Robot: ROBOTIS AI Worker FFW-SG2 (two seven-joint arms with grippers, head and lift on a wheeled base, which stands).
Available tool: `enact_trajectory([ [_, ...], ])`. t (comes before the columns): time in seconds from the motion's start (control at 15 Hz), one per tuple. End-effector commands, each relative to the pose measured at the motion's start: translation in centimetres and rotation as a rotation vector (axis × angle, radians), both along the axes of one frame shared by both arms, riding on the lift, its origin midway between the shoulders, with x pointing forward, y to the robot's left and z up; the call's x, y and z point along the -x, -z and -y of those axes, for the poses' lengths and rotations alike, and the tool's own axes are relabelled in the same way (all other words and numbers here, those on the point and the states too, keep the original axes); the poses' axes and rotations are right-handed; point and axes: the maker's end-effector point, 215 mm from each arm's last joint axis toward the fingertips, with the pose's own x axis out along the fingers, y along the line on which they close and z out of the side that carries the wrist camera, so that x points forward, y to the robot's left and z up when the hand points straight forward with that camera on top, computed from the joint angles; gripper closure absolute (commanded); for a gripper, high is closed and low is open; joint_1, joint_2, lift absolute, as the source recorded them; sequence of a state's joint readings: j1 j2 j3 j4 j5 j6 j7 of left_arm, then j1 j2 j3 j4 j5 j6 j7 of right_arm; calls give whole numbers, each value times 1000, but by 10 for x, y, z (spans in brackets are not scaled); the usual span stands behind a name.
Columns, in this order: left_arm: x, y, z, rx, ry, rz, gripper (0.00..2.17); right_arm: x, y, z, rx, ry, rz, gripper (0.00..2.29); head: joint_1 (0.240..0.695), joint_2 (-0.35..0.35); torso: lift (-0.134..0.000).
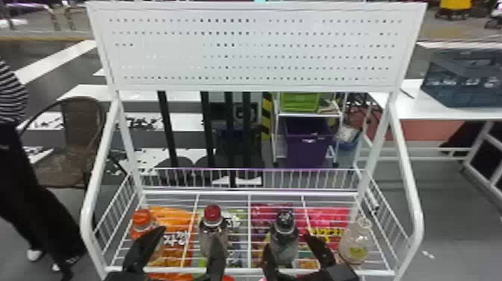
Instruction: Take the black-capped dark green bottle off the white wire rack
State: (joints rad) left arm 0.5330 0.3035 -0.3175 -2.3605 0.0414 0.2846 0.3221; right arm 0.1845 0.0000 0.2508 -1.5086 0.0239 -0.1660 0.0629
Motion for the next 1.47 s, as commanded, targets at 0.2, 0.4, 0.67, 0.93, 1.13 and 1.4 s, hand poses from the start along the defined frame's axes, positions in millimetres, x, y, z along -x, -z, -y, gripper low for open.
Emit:
enact_trajectory([
  [0.2,-1,-3,1,5,-1,6,140,-14,15,-6,7,-22,-42,124,499,0,0],
  [0.4,0,-2,0,4,-4,4,140,-18,16,-16,-7,-58,-55,394,499,0,0],
  [0.67,1,0,-1,4,-6,0,140,-15,26,-27,9,-69,-108,1693,499,0,0],
  [0.93,2,-1,-1,3,-5,1,140,-14,14,-20,0,-29,-87,1693,499,0,0],
  [1.13,3,-1,-2,0,-8,2,140,-1,-4,-8,18,-8,-92,1690,499,0,0],
  [1.4,2,-5,-6,-1,-17,10,140,29,-33,41,61,37,-107,1690,499,0,0],
])
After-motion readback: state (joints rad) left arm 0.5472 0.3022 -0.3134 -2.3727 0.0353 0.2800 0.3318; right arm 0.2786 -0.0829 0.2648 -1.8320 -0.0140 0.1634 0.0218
